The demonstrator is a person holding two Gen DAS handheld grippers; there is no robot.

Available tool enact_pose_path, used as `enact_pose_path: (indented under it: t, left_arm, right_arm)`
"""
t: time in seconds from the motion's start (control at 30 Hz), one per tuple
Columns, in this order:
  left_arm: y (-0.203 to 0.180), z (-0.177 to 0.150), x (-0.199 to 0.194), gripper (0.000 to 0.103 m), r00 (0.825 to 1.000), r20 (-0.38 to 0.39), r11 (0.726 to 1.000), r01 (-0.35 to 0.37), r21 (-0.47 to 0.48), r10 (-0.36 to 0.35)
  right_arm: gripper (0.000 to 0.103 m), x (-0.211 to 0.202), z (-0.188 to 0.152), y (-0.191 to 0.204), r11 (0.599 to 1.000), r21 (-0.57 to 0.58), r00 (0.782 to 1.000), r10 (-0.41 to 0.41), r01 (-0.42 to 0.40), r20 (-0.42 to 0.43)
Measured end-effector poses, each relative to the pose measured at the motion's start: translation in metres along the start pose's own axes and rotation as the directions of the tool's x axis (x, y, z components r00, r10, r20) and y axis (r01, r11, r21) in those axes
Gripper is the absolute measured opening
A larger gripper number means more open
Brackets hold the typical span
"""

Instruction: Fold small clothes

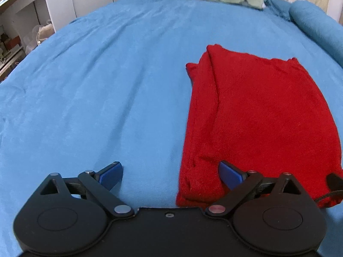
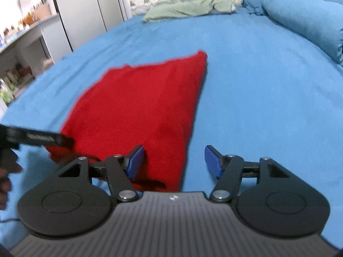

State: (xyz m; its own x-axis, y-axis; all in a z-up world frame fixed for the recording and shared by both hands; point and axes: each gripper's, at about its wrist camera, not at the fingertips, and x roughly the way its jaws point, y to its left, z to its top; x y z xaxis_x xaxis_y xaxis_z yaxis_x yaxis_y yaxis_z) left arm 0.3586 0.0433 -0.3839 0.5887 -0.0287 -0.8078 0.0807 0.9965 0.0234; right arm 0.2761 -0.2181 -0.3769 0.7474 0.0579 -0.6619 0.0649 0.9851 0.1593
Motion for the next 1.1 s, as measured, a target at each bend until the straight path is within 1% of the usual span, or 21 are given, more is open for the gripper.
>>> enact_pose_path:
  t: [0.03, 0.1, 0.17, 0.27, 0.33, 0.37, 0.4, 0.43, 0.47, 0.53, 0.57, 0.63, 0.73, 0.77, 0.9, 0.93, 0.97, 1.0, 1.1]
  left_arm:
    - [0.0, -0.002, -0.002, 0.099, 1.0, 0.021, 1.0, 0.0, -0.004, 0.0]
    - [-0.001, -0.004, -0.014, 0.093, 0.996, 0.084, 1.0, 0.002, -0.002, -0.002]
    - [0.001, -0.004, -0.04, 0.092, 0.985, 0.172, 1.0, 0.008, -0.007, -0.007]
    - [0.006, -0.005, -0.093, 0.093, 0.953, 0.301, 0.999, 0.04, -0.032, -0.028]
    - [0.009, -0.006, -0.135, 0.093, 0.93, 0.366, 0.997, 0.056, -0.043, -0.037]
    - [0.011, -0.009, -0.16, 0.094, 0.916, 0.398, 0.997, 0.068, -0.046, -0.044]
    - [0.013, -0.012, -0.184, 0.098, 0.904, 0.425, 0.996, 0.079, -0.049, -0.051]
    - [0.014, -0.014, -0.21, 0.1, 0.892, 0.449, 0.995, 0.089, -0.05, -0.057]
    - [0.016, -0.017, -0.236, 0.103, 0.878, 0.474, 0.994, 0.098, -0.05, -0.063]
    - [0.018, -0.025, -0.287, 0.103, 0.858, 0.507, 0.993, 0.111, -0.034, -0.078]
    - [0.019, -0.029, -0.312, 0.103, 0.855, 0.513, 0.994, 0.11, -0.023, -0.083]
    - [0.025, -0.04, -0.359, 0.103, 0.856, 0.51, 0.994, 0.104, -0.016, -0.081]
    - [0.034, -0.054, -0.412, 0.103, 0.873, 0.483, 0.996, 0.092, -0.014, -0.074]
    - [0.038, -0.058, -0.428, 0.103, 0.875, 0.479, 0.996, 0.085, -0.017, -0.067]
    - [0.05, -0.084, -0.485, 0.103, 0.865, 0.501, 0.999, 0.052, -0.012, -0.039]
    - [0.053, -0.09, -0.493, 0.103, 0.862, 0.506, 0.999, 0.037, -0.019, -0.022]
    - [0.056, -0.096, -0.499, 0.103, 0.863, 0.505, 0.999, 0.025, -0.019, -0.012]
    - [0.058, -0.1, -0.5, 0.103, 0.869, 0.494, 1.0, 0.016, -0.012, -0.008]
    - [0.062, -0.114, -0.502, 0.103, 0.883, 0.47, 1.0, 0.005, -0.011, 0.0]
  right_arm:
    - [0.077, -0.001, -0.006, -0.002, 1.0, 0.007, 1.0, 0.013, -0.014, 0.017]
    - [0.078, -0.011, -0.012, -0.008, 0.999, 0.011, 0.996, 0.045, -0.046, 0.074]
    - [0.078, -0.029, -0.012, -0.01, 0.998, -0.002, 0.989, 0.06, -0.06, 0.137]
    - [0.079, -0.076, -0.001, -0.015, 0.997, -0.028, 0.969, 0.072, -0.068, 0.238]
    - [0.081, -0.118, 0.01, -0.014, 0.997, -0.037, 0.953, 0.069, -0.061, 0.295]
    - [0.084, -0.141, 0.015, -0.013, 0.998, -0.034, 0.947, 0.065, -0.057, 0.315]
    - [0.09, -0.167, 0.019, -0.011, 0.999, -0.03, 0.943, 0.052, -0.044, 0.33]
    - [0.095, -0.192, 0.023, -0.009, 0.999, -0.025, 0.937, 0.035, -0.028, 0.347]
    - [0.103, -0.218, 0.026, -0.005, 1.0, -0.021, 0.931, 0.018, -0.011, 0.364]
    - [0.103, -0.273, 0.032, 0.004, 0.999, -0.014, 0.919, -0.023, 0.031, 0.393]
    - [0.103, -0.299, 0.033, 0.01, 0.999, -0.013, 0.915, -0.041, 0.05, 0.401]
    - [0.103, -0.347, 0.037, 0.02, 0.996, -0.014, 0.915, -0.071, 0.083, 0.397]
    - [0.103, -0.413, 0.035, 0.037, 0.993, -0.007, 0.915, -0.109, 0.121, 0.387]
    - [0.103, -0.434, 0.033, 0.043, 0.992, -0.007, 0.913, -0.112, 0.125, 0.392]
    - [0.103, -0.508, 0.018, 0.065, 0.986, 0.013, 0.895, -0.155, 0.165, 0.419]
    - [0.103, -0.521, 0.013, 0.068, 0.984, 0.018, 0.894, -0.168, 0.176, 0.415]
    - [0.103, -0.53, 0.01, 0.073, 0.983, 0.016, 0.898, -0.174, 0.183, 0.405]
    - [0.103, -0.537, 0.006, 0.077, 0.982, 0.011, 0.905, -0.177, 0.188, 0.388]
    - [0.103, -0.55, -0.011, 0.086, 0.978, 0.013, 0.908, -0.2, 0.21, 0.369]
